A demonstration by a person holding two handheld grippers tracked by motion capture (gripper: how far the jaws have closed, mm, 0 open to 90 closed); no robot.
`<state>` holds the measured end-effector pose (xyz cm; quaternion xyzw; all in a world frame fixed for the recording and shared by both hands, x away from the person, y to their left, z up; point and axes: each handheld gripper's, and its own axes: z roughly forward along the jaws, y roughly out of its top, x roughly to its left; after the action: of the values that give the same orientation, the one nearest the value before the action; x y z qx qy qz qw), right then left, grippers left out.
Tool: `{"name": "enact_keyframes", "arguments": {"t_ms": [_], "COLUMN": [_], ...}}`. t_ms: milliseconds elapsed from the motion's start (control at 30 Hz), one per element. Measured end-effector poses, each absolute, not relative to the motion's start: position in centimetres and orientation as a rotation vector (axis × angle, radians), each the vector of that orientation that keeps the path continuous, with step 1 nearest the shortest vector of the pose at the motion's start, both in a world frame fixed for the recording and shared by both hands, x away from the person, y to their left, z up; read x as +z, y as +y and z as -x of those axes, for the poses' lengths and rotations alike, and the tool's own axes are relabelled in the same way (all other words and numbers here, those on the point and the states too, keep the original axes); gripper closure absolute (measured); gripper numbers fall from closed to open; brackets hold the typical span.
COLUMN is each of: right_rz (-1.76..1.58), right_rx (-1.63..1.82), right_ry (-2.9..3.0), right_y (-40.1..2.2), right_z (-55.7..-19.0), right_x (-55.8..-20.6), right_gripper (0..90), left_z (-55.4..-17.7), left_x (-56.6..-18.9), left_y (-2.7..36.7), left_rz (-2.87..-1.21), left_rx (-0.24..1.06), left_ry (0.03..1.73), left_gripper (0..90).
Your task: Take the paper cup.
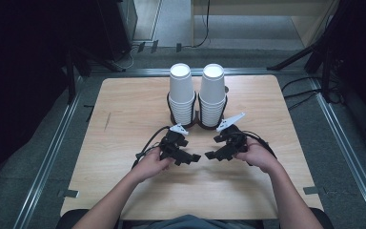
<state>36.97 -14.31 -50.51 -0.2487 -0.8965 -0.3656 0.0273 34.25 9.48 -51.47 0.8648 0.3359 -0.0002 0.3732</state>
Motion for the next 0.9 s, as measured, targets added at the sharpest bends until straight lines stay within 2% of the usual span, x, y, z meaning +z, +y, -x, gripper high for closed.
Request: {"name": "enact_keyframes", "arguments": {"t_ms": [133,200,233,267,300,367,433,900], "right_rz": [0.730,0.718,0.707,0.711,0.711,0.709,0.725,0.849], "right_rx": [-1.114,-1.100,-1.081,-1.081,-1.081,-1.089,-1.080,-1.095], "right_ry": [-2.778,-2.783,-2.794,-2.790,-2.790,-2.799,-2.804,-2.768], "right_y": [-14.4,-14.5,-14.6,-14.7,-14.7,-14.9,-15.0,-15.9], "right_z": [-36.8,-36.8,-36.7,-36.7,-36.7,-36.7,-36.6,-36.9], "right_x": [-50.1,-50.0,-49.9,-49.8,-49.8,-49.8,-49.8,-49.3], "right_gripper": [15.5,15.3,15.3,15.3,15.3,15.3,15.2,13.4], "left_z": [-34.6,-34.5,-34.4,-34.4,-34.4,-34.5,-34.7,-35.0], "left_x": [-51.3,-51.1,-50.7,-50.7,-50.6,-50.3,-50.3,-49.8], "left_y": [9.8,9.7,9.6,9.6,9.7,9.8,10.0,10.0], "left_rz": [-2.244,-2.249,-2.260,-2.260,-2.263,-2.253,-2.246,-2.247], "left_rx": [-0.081,-0.068,-0.015,-0.015,0.001,0.025,0.018,0.032], "left_ry": [0.813,0.798,0.785,0.785,0.775,0.771,0.779,0.779], "left_gripper": [13.0,13.6,17.2,20.8,20.8,29.6,31.4,33.3]}}
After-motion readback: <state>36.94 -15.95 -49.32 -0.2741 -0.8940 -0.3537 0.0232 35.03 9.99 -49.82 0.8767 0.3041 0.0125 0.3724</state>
